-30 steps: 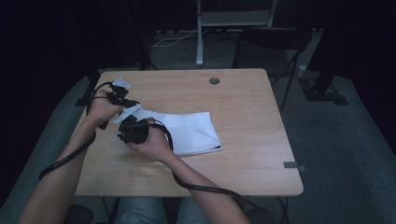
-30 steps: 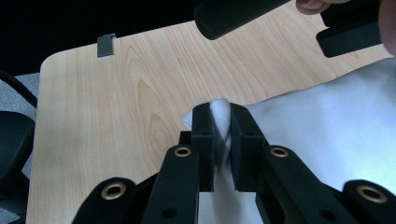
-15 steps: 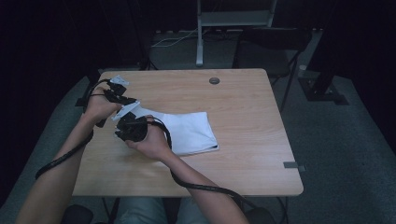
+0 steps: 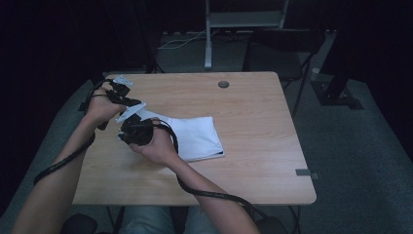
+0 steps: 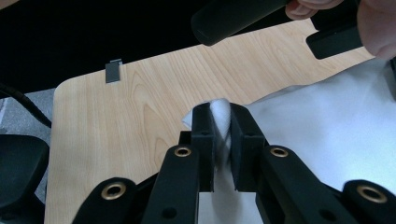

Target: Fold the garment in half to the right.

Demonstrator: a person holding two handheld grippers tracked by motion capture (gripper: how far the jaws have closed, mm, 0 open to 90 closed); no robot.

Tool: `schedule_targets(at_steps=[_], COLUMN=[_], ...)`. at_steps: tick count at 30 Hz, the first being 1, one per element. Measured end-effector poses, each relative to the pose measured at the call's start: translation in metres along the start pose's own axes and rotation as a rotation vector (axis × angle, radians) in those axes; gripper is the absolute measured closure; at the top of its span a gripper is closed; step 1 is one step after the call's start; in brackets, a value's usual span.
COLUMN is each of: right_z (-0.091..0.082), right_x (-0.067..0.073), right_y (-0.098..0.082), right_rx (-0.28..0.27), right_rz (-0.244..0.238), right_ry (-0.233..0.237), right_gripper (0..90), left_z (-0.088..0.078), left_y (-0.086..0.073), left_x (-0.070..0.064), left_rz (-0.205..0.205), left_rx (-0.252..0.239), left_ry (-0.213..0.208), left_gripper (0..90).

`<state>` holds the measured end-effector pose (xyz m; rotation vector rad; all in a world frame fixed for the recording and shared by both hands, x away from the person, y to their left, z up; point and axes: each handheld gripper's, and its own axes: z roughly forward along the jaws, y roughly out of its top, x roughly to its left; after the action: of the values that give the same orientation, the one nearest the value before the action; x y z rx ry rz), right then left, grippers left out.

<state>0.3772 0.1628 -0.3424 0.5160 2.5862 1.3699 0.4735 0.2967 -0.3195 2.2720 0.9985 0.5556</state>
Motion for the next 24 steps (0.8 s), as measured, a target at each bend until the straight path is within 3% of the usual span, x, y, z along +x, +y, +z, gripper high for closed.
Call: schedule_targets(at_steps=[9,24], right_z=[-0.002,-0.005], right_x=[0.0,0.001], right_y=[0.007,0.014], right_rx=[-0.012,-0.029], right_rz=[-0.001,0.004], right_ry=[-0.005,-0.01], right_gripper=[82.2,82.2], left_z=[-0.007,-0.012], left_y=[0.008,0.012], left_x=[0.001,0.004], left_rz=[0.017,0.012], left_rx=[0.008,0.007], left_ry=[0.013,0.023], left_gripper=[86.2,86.2])
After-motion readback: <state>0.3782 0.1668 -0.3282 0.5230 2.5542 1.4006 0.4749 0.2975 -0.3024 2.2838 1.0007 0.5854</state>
